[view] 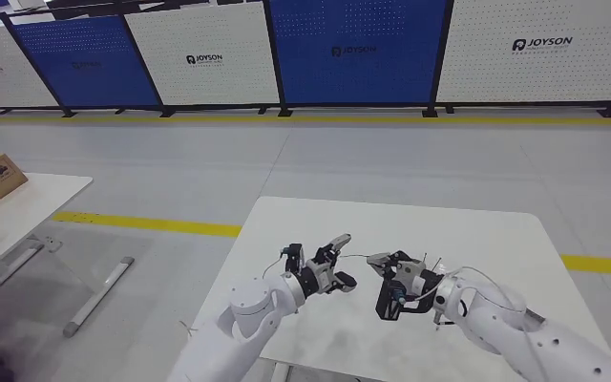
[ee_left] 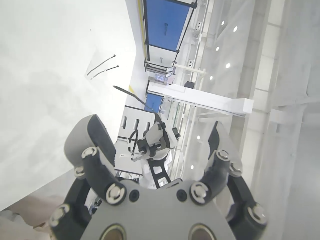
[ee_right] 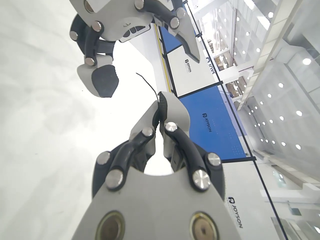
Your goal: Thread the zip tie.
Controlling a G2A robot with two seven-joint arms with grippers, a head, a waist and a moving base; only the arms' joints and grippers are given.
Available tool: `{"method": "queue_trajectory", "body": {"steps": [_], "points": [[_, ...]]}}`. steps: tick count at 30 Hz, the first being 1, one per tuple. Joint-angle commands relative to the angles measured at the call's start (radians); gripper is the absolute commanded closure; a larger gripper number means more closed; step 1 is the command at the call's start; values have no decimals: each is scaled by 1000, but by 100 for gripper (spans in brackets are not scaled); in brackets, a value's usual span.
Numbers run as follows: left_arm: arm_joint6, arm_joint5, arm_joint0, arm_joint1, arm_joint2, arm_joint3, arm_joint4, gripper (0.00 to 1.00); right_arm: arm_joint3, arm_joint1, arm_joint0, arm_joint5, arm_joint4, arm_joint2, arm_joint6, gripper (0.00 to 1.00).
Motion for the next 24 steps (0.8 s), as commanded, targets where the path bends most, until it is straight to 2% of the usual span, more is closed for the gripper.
{"method": "queue_trajectory", "body": {"steps": [1, 3, 9, 14, 18, 19, 20, 24], "points": [[45, 0, -12, -2, 7, 20, -16, 0, 0, 0, 0, 0, 0, 0, 0, 100], [74, 0, -31, -4, 24, 38, -31, 0, 0, 0, 0, 0, 0, 0, 0, 100], [74, 0, -31, -4, 24, 38, -31, 0, 0, 0, 0, 0, 0, 0, 0, 100], [67, -28, -29, -7, 31, 24, -48, 0, 0, 0, 0, 0, 0, 0, 0, 100], [55, -31, -18, -5, 22, 11, -41, 0, 0, 0, 0, 0, 0, 0, 0, 100], [55, -28, -18, -4, 20, 12, -39, 31, 0, 0, 0, 0, 0, 0, 0, 100], [54, -25, -18, -4, 18, 13, -39, 49, 0, 0, 0, 0, 0, 0, 0, 100], [46, -6, -13, -3, 16, 14, -49, 51, 0, 0, 0, 0, 0, 0, 0, 100]]}}
